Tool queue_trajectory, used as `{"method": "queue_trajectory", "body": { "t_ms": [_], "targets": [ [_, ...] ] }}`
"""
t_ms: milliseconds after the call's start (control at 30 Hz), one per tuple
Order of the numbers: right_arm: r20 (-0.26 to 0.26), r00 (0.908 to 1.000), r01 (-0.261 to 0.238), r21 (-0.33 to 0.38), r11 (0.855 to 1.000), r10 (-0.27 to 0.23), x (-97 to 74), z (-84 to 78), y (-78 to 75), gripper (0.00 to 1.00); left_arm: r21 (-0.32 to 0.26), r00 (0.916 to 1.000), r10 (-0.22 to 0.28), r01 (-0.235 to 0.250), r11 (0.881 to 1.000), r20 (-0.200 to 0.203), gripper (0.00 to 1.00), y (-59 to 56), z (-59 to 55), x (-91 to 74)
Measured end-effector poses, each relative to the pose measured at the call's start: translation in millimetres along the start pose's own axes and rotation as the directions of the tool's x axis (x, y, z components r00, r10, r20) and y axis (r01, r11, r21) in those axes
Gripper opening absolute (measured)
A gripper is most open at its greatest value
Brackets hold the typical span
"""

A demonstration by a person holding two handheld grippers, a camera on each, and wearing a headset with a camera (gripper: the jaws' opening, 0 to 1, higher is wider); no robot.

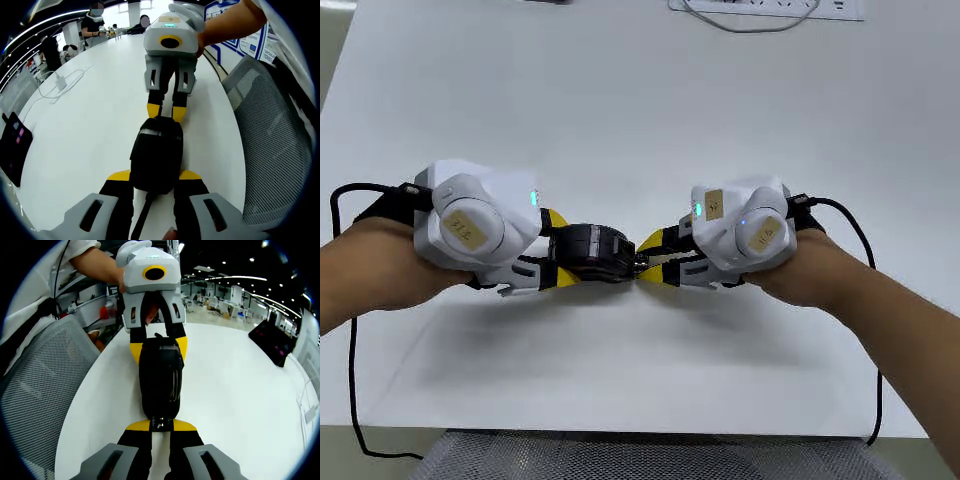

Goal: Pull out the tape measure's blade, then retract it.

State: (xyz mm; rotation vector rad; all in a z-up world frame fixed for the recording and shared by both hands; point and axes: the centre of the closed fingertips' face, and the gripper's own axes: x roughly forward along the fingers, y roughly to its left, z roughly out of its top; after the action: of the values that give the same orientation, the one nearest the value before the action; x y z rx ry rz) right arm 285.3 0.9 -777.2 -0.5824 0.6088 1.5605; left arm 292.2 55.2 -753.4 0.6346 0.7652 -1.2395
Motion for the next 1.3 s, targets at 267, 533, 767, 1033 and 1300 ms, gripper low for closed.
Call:
{"method": "queue_trajectory", "body": {
  "t_ms": [267, 533, 767, 1033, 1300],
  "targets": [
    [-0.008, 1.0, 0.003, -0.003, 1.0, -0.003, -4.6, -3.6, 0.8, 0.08, 0.002, 1.0, 0.0, 0.0, 1.0, 0.001, 0.25, 0.2, -0.6, 0.0],
    [-0.017, 0.9998, 0.01, -0.008, 1.0, -0.01, -10.5, -7.9, 1.0, 0.09, -0.006, 1.0, 0.003, -0.003, 1.0, -0.002, 0.25, 0.0, -1.2, -0.3],
    [-0.025, 0.9996, 0.011, 0.0, 1.0, -0.011, -16.4, -13.9, 1.2, 0.09, -0.003, 1.0, 0.002, -0.002, 1.0, 0.0, 0.25, -0.2, -0.6, -0.1],
    [-0.036, 0.9992, 0.015, 0.003, 1.0, -0.015, -22.5, -20.5, 0.9, 0.09, -0.004, 1.0, 0.003, -0.003, 1.0, -0.003, 0.25, 0.1, -0.4, 0.4],
    [-0.042, 0.9989, 0.019, 0.01, 1.0, -0.018, -27.1, -23.9, 1.3, 0.09, -0.005, 1.0, 0.002, -0.002, 1.0, -0.003, 0.25, 0.5, -0.7, 0.3]
  ]
}}
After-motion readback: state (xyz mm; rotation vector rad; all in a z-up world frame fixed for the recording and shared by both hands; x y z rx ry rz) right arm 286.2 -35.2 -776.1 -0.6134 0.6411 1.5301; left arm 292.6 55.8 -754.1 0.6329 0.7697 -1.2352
